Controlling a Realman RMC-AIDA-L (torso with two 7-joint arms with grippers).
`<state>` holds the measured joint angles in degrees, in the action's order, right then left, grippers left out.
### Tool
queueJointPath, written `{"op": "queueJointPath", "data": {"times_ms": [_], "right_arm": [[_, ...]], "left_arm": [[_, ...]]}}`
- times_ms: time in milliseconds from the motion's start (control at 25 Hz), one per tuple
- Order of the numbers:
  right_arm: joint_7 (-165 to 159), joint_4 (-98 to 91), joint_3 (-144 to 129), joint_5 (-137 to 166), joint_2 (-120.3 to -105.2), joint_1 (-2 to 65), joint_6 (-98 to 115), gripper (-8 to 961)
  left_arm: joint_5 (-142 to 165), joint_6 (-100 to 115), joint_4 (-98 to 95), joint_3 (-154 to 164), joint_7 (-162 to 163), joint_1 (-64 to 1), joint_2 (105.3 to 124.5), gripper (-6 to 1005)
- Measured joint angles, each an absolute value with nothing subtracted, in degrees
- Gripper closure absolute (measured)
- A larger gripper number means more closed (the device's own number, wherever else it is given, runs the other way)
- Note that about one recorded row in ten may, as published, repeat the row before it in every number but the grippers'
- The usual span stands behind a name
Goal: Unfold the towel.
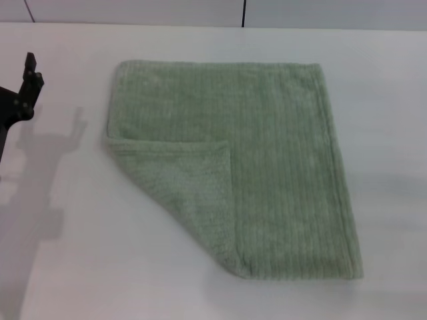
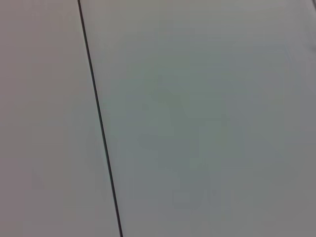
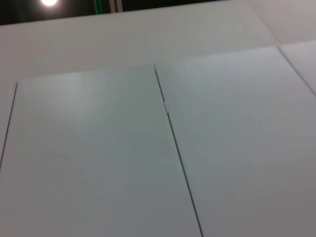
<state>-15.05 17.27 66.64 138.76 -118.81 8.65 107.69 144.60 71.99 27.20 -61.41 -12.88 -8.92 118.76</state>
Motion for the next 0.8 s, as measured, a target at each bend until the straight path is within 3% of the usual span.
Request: {"op": "queueJointPath", "data": {"times_ms": [800], "right_arm": [[-16.4, 10.0, 62.4, 139.3, -119.14, 9.1, 109.9, 230]], "left_arm": [[144.6, 72.7, 26.0, -60.2, -12.8, -8.5, 118.74, 205]]}}
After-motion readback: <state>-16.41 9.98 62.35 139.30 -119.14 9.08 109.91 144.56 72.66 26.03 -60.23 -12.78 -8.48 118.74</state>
